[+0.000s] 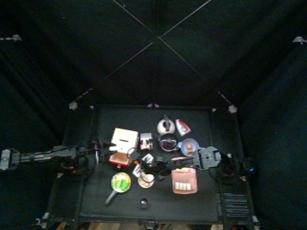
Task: Grab carrot bottom
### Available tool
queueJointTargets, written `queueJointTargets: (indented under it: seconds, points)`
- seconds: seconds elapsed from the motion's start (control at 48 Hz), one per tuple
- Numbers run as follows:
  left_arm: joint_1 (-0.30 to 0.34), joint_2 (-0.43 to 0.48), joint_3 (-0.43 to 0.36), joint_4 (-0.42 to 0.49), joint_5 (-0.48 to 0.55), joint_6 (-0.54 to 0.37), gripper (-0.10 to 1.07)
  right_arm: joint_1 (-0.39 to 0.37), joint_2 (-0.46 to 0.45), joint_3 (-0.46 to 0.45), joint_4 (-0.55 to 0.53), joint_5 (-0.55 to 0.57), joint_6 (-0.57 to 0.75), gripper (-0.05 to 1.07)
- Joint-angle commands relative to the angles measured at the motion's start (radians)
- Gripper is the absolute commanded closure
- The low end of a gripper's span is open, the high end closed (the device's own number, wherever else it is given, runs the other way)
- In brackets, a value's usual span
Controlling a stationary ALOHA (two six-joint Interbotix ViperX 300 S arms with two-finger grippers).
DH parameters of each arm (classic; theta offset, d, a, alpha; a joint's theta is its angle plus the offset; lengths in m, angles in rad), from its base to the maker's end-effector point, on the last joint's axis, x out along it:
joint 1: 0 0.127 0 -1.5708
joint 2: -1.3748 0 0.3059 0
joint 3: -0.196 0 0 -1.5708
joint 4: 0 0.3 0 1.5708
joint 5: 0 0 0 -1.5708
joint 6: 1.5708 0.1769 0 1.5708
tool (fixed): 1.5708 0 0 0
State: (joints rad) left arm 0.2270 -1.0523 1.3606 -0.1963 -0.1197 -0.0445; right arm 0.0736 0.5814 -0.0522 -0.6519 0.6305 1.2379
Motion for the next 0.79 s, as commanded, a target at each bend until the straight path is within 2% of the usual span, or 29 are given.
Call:
queueJointTargets:
  seconds: [0.0,0.292,0.771]
  points:
    - [0.009,0.005,-0.011,0.002,-0.005,0.000,0.14,-0.008,-0.021,-0.011,-0.005,-0.003,0.000,0.27]
    - [0.015,0.005,-0.009,0.002,-0.005,0.000,0.14,-0.005,-0.029,-0.009,-0.005,-0.003,0.000,0.41]
    - [0.015,0.005,-0.009,-0.011,0.006,-0.003,0.14,0.025,-0.100,-0.021,-0.017,0.003,0.000,0.41]
